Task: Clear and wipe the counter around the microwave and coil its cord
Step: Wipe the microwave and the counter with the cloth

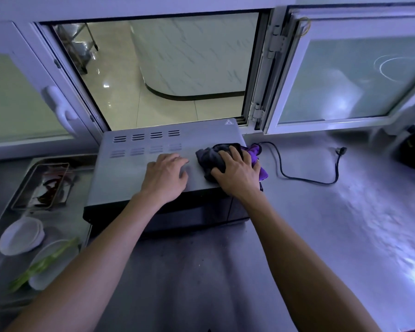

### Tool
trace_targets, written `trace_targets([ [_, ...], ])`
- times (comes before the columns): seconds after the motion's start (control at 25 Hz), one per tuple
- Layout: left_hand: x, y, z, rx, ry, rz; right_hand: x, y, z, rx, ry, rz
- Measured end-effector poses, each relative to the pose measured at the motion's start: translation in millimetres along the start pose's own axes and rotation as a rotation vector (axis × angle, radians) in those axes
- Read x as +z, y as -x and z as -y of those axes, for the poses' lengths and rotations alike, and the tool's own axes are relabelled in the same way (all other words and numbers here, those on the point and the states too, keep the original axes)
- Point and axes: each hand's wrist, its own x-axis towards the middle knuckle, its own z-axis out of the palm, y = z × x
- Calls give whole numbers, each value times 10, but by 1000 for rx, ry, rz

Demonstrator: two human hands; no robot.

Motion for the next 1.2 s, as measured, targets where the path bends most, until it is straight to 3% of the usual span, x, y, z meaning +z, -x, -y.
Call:
trace_targets([
  [0.2,14,-395,7,-41,-32,8,-57,-465,17,6,4,96],
  [0.68,36,-795,350,-79,-17,-23,81,-1551,348,-68,29,128],
  [0.88,-56,-550,470,-115,-20,-12,104,-1422,509,-107,14,128],
  [1.2,-140,210,368,-115,-18,-19,165,-434,687,-202,9,148],
])
